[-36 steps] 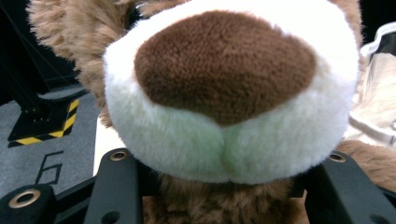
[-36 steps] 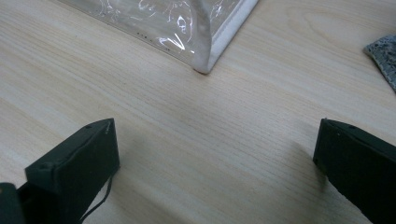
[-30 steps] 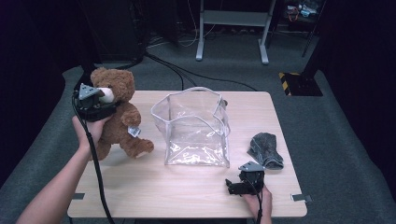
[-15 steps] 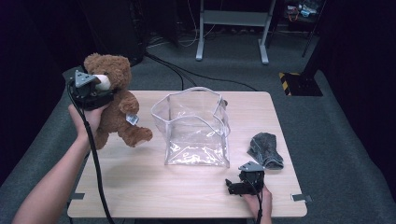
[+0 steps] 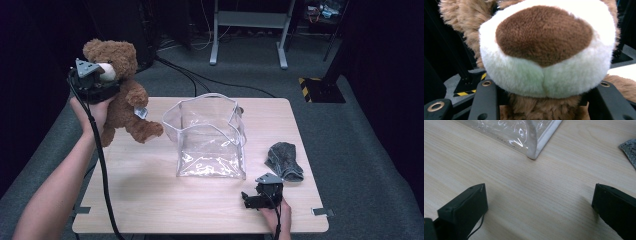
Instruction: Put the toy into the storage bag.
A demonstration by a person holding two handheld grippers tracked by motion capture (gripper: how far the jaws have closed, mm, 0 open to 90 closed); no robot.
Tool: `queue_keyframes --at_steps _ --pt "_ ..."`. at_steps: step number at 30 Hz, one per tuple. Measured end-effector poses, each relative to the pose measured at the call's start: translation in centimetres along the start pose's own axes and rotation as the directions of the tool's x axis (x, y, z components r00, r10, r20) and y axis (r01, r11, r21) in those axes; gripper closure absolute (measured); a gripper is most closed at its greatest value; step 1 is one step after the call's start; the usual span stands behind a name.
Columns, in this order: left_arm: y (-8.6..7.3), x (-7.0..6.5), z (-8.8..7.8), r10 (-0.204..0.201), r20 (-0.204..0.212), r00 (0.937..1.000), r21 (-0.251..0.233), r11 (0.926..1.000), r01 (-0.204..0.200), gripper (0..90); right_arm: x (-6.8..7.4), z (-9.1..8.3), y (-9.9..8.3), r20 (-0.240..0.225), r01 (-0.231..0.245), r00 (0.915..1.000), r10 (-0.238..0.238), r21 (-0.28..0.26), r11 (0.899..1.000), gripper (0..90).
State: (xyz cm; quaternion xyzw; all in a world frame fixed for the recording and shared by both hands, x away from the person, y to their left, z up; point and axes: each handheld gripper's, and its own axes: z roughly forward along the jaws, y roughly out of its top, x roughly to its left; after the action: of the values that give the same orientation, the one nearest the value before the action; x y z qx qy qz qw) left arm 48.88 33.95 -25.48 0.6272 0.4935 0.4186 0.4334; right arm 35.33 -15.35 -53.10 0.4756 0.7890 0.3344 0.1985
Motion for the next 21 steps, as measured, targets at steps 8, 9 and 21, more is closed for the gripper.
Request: queue_keyframes --at_steps 8,9,21 --pt "2.3 -0.8 0.1 0.007 -0.008 0.9999 -0.032 0.9995 -0.007 46.8 0.0 0.0 0.0 0.000 -0.002 1.0000 0.002 0.000 1.000 0.0" --pt "2.5 -1.0 0.1 0.007 -0.007 0.9999 -0.036 0.9993 -0.008 46.8 0.0 0.0 0.0 0.000 -0.001 1.0000 0.001 0.000 1.000 0.0" --pt "4.7 -4.1 1.0 0.030 0.033 0.9990 -0.066 0.9974 -0.027 46.2 0.0 0.0 0.0 0.001 -0.001 1.0000 0.001 -0.001 1.000 0.0"
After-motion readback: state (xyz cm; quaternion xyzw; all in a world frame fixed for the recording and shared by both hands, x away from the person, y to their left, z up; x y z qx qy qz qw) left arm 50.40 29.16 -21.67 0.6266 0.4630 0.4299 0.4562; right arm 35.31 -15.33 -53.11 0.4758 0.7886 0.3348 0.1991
